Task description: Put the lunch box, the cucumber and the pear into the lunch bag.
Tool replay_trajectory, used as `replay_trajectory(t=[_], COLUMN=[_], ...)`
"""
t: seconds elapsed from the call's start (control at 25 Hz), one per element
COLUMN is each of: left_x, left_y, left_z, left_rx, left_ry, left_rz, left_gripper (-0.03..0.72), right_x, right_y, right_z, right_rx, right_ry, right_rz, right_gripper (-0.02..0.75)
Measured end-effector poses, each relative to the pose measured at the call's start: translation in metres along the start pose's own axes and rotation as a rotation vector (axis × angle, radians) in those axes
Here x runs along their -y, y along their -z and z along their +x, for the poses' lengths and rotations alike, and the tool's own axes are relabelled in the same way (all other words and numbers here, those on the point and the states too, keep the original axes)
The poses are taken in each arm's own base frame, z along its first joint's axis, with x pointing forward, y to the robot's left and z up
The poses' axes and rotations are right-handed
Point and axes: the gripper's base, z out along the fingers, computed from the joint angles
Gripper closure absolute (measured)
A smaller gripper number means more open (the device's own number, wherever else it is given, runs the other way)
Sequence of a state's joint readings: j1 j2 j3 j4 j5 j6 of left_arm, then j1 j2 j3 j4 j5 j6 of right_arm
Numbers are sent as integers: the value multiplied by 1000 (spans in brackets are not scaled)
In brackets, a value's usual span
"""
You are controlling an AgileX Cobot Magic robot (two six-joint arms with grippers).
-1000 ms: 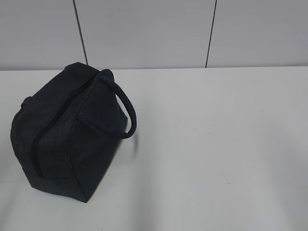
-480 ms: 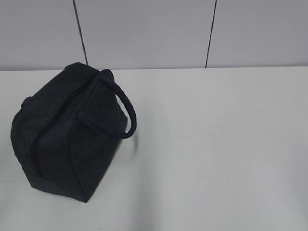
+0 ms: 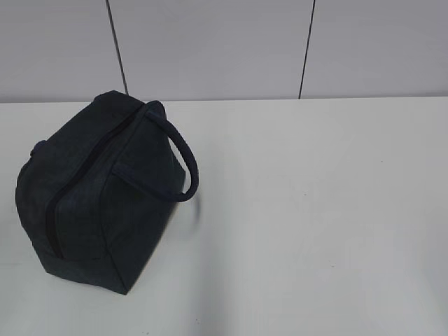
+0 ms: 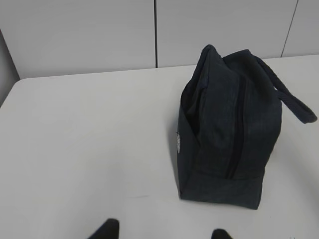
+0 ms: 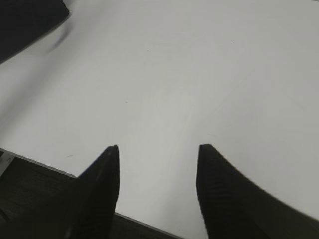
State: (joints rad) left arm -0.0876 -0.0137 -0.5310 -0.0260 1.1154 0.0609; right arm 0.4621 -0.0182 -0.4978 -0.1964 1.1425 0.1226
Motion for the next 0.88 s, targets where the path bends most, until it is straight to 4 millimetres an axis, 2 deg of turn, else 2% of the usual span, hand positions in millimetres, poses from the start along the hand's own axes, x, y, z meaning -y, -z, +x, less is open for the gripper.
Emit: replay_trajectory(t=[0.52, 0.6, 0.76, 0.88], left_x=[0, 0, 0, 0], left_y=[0, 0, 0, 0], left_z=[0, 0, 0, 0], left_rx=[0, 0, 0, 0], left_ry=[0, 0, 0, 0], left_rz=[1, 1, 1, 1], left_gripper=[393, 398, 406, 412], right_x=[0, 0, -3, -3], right_y=[0, 1, 5, 6], right_z=[0, 1, 3, 3], right_rx=[0, -4, -19, -25], right_ry=[-3, -34, -163, -200], right_rz=[13, 71, 311, 383], right_gripper=[347, 347, 347, 347])
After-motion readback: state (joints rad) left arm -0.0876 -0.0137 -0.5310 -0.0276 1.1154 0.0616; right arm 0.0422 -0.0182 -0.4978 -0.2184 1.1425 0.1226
